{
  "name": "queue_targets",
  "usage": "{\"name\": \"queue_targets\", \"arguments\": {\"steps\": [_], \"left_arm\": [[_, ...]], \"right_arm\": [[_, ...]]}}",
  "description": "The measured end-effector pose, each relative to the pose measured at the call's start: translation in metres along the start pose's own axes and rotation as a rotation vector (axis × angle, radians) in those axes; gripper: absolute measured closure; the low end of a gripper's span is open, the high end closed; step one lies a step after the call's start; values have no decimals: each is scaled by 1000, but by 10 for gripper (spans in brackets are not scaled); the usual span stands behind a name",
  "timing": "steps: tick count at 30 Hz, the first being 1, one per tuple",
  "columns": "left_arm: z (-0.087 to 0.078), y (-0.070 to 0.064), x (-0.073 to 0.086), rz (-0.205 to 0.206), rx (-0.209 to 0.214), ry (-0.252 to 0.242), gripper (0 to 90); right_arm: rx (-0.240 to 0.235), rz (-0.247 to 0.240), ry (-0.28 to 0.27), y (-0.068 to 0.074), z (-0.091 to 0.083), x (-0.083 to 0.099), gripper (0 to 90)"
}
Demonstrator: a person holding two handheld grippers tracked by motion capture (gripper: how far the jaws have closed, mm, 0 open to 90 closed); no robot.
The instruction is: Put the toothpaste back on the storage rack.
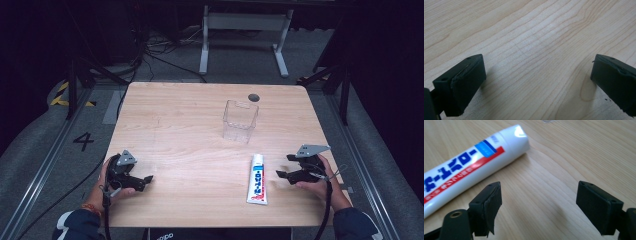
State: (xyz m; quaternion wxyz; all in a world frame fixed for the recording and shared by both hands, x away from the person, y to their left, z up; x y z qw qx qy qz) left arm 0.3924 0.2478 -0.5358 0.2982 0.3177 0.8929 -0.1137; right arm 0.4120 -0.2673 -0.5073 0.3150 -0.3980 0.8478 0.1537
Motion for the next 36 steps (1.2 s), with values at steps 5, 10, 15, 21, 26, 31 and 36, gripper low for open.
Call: {"name": "queue_targets", "arguments": {"steps": [5,10,15,21,26,31,36], "left_arm": [[0,0,0,4,-1,1,3],[0,0,0,0,0,0,3],[0,0,0,1,-2,0,3],[0,0,0,4,-1,1,3],[0,0,0,3,-1,0,3],[0,0,0,0,0,0,3],[0,0,0,4,-1,1,3]], "right_arm": [[-24,-33,-1,13,3,-6,232],[-42,-77,46,25,11,-6,254],[-52,-87,63,30,14,-6,259],[-40,-126,87,37,18,-7,271],[-54,-128,89,38,18,-6,291],[-56,-135,99,37,18,-5,300],[-58,-140,95,37,18,-5,300]]}}
Point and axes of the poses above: each handheld gripper's, and its own axes: z roughly forward along the jaws, x roughly out of its underside, y roughly to its left, the point moved 7 cm from there along z, roughly forward along the jaws, and after that the axes turned 4 degrees about y, right-handed, at the moved point
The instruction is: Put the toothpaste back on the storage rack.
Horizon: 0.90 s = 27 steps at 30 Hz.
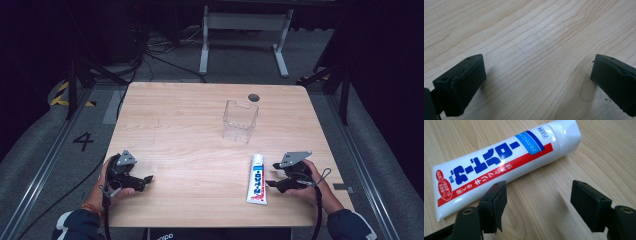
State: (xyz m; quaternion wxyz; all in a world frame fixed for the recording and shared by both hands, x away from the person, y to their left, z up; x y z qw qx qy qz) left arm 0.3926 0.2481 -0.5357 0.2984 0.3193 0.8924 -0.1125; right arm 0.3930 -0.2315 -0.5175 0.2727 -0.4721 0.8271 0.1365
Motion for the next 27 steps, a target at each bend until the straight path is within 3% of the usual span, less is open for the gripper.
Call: {"name": "queue_targets", "arguments": {"steps": [9,19,27], "left_arm": [[0,0,0,-3,0,0,3],[0,0,0,0,0,1,3],[0,0,0,-1,0,1,3]], "right_arm": [[-15,-8,10,3,0,1,301],[-77,-40,3,14,0,-2,302],[-99,-59,20,19,-2,0,392]]}}
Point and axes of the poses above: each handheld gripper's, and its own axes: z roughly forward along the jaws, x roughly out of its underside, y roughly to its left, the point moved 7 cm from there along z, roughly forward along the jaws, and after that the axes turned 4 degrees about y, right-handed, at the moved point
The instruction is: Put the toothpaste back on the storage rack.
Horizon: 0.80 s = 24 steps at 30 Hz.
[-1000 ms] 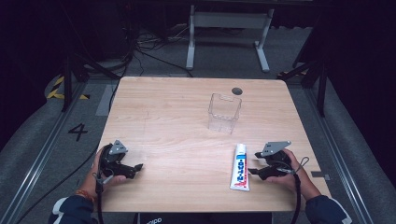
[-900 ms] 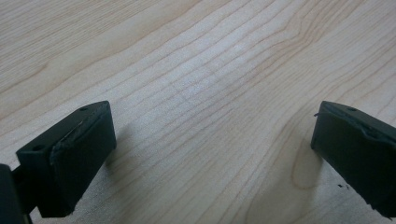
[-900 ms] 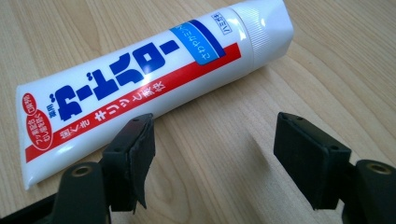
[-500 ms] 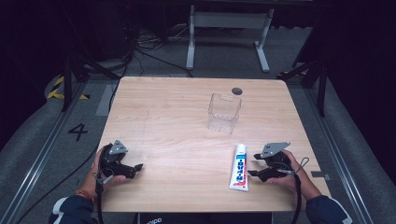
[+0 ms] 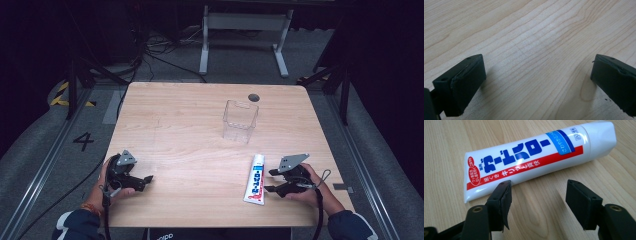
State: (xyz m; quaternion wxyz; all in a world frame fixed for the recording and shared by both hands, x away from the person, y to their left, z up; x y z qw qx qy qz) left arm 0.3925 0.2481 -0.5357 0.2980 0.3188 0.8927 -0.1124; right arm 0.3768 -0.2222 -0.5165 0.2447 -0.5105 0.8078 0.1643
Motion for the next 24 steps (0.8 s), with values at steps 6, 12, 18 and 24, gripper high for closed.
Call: {"name": "queue_targets", "arguments": {"steps": [6,12,18,24], "left_arm": [[0,0,0,-1,0,-1,3],[0,0,0,-1,0,-1,3],[0,0,0,0,2,0,3],[0,0,0,0,0,0,3]], "right_arm": [[-51,-39,0,13,1,-3,438],[-57,-62,12,19,5,-7,448],[-68,-84,13,25,12,-12,482],[-79,-109,5,29,13,-20,485]]}}
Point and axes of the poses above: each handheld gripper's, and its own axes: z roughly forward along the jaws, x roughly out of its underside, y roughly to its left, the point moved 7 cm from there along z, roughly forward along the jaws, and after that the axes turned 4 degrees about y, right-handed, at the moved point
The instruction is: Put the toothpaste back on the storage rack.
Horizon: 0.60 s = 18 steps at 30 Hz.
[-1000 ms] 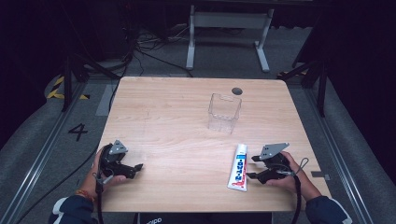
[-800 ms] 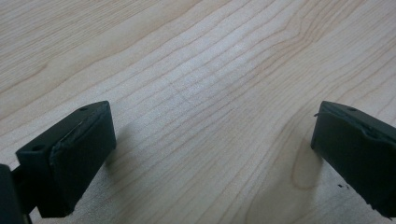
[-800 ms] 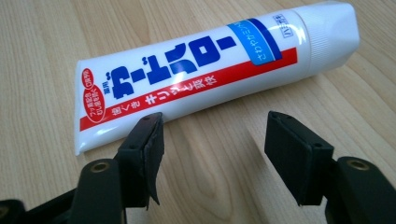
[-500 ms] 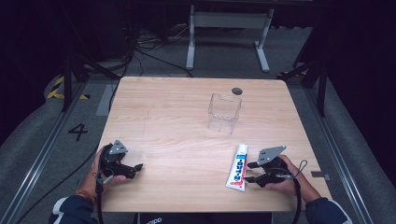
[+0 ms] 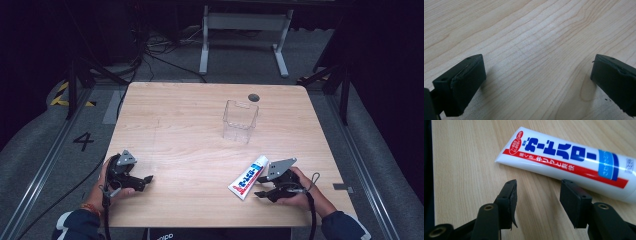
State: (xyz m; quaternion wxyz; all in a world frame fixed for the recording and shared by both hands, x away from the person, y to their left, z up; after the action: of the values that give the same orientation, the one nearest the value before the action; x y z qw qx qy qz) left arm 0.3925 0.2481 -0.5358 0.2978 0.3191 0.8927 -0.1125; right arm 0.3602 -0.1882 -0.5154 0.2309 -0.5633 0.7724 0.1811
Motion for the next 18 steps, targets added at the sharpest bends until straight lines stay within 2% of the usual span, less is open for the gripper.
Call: {"name": "queue_targets", "arguments": {"steps": [3,9,10,14,18], "left_arm": [[0,0,0,-1,0,-1,3],[0,0,0,-1,0,0,3],[0,0,0,-1,0,0,3],[0,0,0,-2,1,0,3],[0,0,0,-4,-1,-2,3]], "right_arm": [[12,-8,-24,-3,-8,-6,443],[64,-42,-32,-14,-20,-15,338],[71,-78,-17,-19,-23,-23,301],[30,-144,23,-25,-19,-35,278],[-6,-235,135,-30,-8,-43,261]]}}
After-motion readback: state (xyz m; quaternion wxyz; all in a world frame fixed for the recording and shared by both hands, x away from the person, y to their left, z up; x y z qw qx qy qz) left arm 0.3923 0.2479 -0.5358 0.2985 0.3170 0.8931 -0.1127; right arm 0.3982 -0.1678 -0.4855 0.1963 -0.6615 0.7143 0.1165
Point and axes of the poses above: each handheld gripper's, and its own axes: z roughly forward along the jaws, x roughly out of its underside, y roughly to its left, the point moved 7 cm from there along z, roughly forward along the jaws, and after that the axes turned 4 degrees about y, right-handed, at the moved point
